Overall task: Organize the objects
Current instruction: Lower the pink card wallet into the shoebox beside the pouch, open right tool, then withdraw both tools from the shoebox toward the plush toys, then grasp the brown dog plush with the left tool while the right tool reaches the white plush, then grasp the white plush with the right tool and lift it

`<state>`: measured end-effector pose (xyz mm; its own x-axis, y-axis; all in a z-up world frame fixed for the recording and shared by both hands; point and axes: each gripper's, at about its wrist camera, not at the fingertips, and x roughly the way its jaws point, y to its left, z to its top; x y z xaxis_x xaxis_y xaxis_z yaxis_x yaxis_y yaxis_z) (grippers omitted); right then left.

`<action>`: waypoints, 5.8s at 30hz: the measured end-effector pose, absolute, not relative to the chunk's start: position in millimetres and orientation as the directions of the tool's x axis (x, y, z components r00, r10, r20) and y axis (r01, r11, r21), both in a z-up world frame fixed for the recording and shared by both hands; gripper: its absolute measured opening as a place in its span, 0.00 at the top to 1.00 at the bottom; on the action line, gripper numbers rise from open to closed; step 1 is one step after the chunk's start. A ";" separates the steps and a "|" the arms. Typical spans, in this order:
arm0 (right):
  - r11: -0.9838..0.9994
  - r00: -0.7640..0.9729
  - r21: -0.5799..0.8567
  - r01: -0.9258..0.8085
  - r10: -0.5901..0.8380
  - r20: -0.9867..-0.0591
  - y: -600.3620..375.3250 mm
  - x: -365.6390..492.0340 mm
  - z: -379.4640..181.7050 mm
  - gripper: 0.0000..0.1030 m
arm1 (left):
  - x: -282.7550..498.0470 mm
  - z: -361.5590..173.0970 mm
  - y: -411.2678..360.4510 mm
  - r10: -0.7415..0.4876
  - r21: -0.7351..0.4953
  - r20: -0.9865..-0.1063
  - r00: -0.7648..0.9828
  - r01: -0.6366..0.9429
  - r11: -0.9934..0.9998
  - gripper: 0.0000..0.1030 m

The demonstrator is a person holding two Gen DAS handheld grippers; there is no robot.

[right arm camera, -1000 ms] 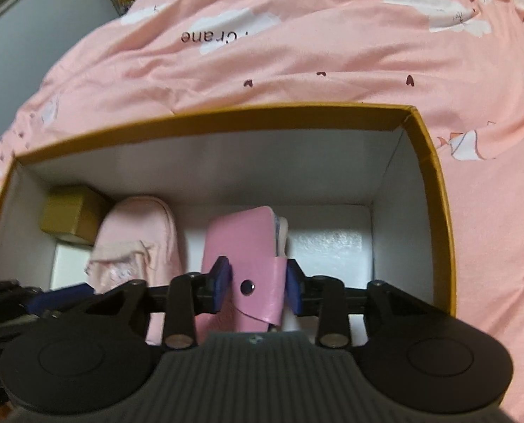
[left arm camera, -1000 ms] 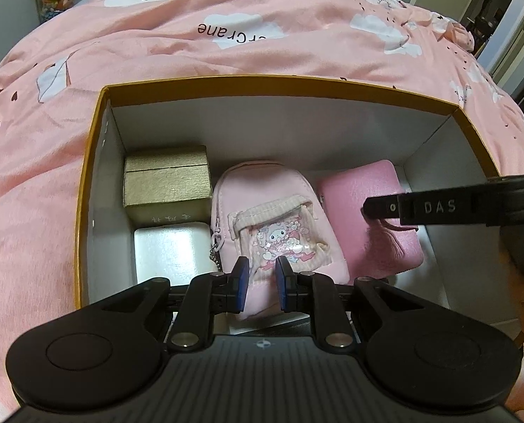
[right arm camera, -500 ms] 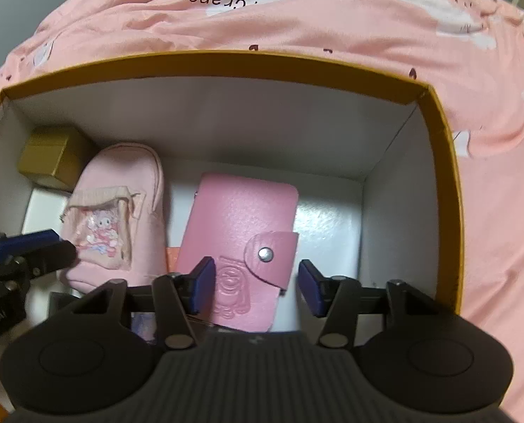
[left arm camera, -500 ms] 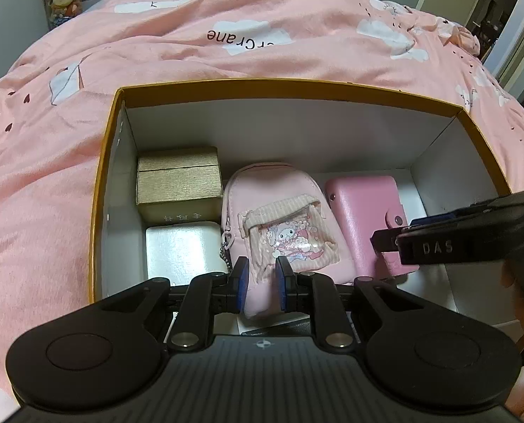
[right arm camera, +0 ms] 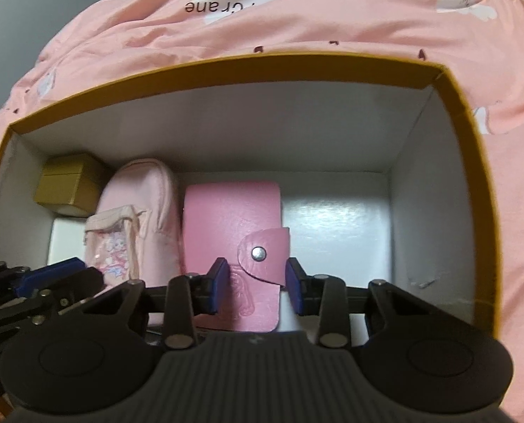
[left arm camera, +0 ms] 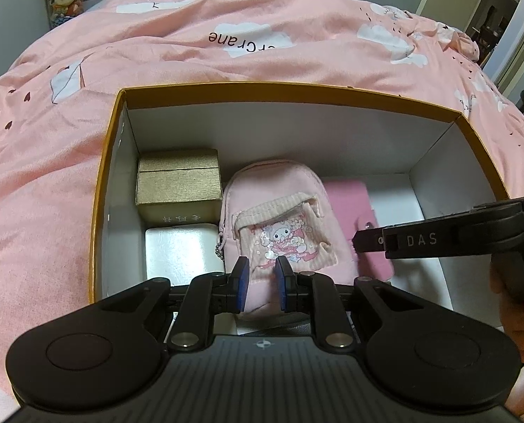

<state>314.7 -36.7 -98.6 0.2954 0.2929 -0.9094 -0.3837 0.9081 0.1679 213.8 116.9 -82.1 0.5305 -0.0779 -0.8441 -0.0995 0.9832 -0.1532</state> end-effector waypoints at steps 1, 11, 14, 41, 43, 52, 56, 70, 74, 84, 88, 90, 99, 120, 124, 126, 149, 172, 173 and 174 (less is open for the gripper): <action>0.905 0.288 0.181 -0.386 0.304 -0.908 -35.7 315.5 -99.3 0.68 | 213.8 -82.1 117.0 -0.077 -0.153 -0.844 0.531 -0.099 0.983 0.80; 0.897 0.352 0.107 -0.429 0.275 -0.895 -29.1 303.8 -92.4 0.68 | 214.3 -82.4 117.1 -0.079 -0.155 -0.843 0.532 -0.099 0.983 0.80; 0.896 0.372 0.098 -0.433 0.277 -0.886 -34.2 300.4 -84.3 0.68 | 212.0 -80.6 118.0 -0.086 -0.162 -0.835 0.544 -0.092 0.983 0.80; 0.842 0.575 0.147 -0.520 0.472 -0.668 -122.5 133.5 -8.3 0.68 | 100.3 -27.5 47.7 -0.268 -0.226 -0.738 0.619 0.148 0.963 0.80; 0.861 0.592 0.128 -0.492 0.439 -0.676 -130.3 120.1 -12.8 0.68 | 93.4 -32.7 40.6 -0.274 -0.225 -0.747 0.606 0.158 0.961 0.80; 0.927 0.605 0.112 -0.358 0.321 -0.729 -166.6 84.9 -28.9 0.61 | 70.0 -52.1 25.7 -0.306 -0.234 -0.778 0.549 0.199 0.952 0.80; 0.947 0.597 0.107 -0.302 0.276 -0.754 -180.4 77.4 -34.4 0.56 | 63.7 -60.1 22.4 -0.308 -0.241 -0.796 0.520 0.194 0.951 0.80; 0.975 0.473 0.096 -0.203 0.183 -0.862 -211.5 54.0 -61.5 0.36 | 61.6 -67.0 9.3 -0.311 -0.222 -0.821 0.479 0.233 0.947 0.80; 0.972 0.452 0.106 -0.212 0.194 -0.871 -209.3 51.0 -65.1 0.36 | 60.0 -68.7 2.1 -0.345 -0.236 -0.819 0.459 0.278 0.931 0.80; 0.954 0.381 0.216 -0.207 0.282 -0.881 -212.9 56.0 -80.7 0.53 | 59.0 -73.8 -11.9 -0.353 -0.221 -0.836 0.421 0.329 0.918 0.80; 0.937 0.401 0.202 -0.286 0.309 -0.863 -201.6 51.4 -67.0 0.56 | 62.2 -68.9 -1.0 -0.333 -0.226 -0.837 0.433 0.281 0.933 0.80; 0.922 0.419 0.189 -0.338 0.328 -0.847 -193.6 49.8 -57.5 0.56 | 64.0 -67.5 6.5 -0.310 -0.222 -0.847 0.432 0.242 0.945 0.80; 0.831 0.437 0.217 -0.513 0.470 -0.767 -144.6 74.9 -40.0 0.56 | 61.2 -60.4 58.1 -0.192 -0.211 -0.864 0.465 0.013 0.977 0.80; 0.745 0.349 0.186 -0.640 0.498 -0.794 -84.9 77.8 -53.9 0.55 | 55.7 -66.8 93.0 -0.185 -0.264 -0.870 0.457 -0.115 0.958 0.80; 0.704 0.221 0.297 -0.645 0.544 -0.810 -89.1 73.8 -53.5 0.53 | 56.3 -68.8 96.2 -0.251 -0.338 -0.865 0.434 -0.136 0.931 0.78; 0.697 0.169 0.339 -0.632 0.551 -0.817 -90.2 73.3 -59.3 0.53 | 57.5 -71.7 96.5 -0.287 -0.379 -0.861 0.419 -0.153 0.913 0.71; 0.808 0.478 -0.023 -0.589 0.325 -0.816 -146.8 78.6 -31.6 0.61 | 96.3 -91.6 28.8 -0.259 -0.335 -0.911 0.321 -0.210 0.918 0.26; 0.592 0.579 -0.368 -0.717 0.213 -0.787 -126.4 81.5 -60.6 0.48 | 81.8 -85.8 55.1 -0.177 -0.258 -0.911 0.373 -0.181 0.949 0.60; 0.579 0.582 -0.385 -0.719 0.199 -0.789 -124.1 83.0 -64.9 0.48 | 83.7 -86.8 55.5 -0.181 -0.267 -0.909 0.375 -0.191 0.945 0.60; 0.562 0.595 -0.414 -0.716 0.182 -0.783 -121.9 83.7 -69.5 0.48 | 83.9 -88.3 59.6 -0.193 -0.282 -0.907 0.374 -0.200 0.938 0.60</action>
<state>83.7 -121.9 -69.5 0.5949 0.1818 -0.7830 -0.7165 0.5616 -0.4139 83.9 59.6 -88.3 0.3743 -0.1927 -0.9071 -0.2005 0.9382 -0.2820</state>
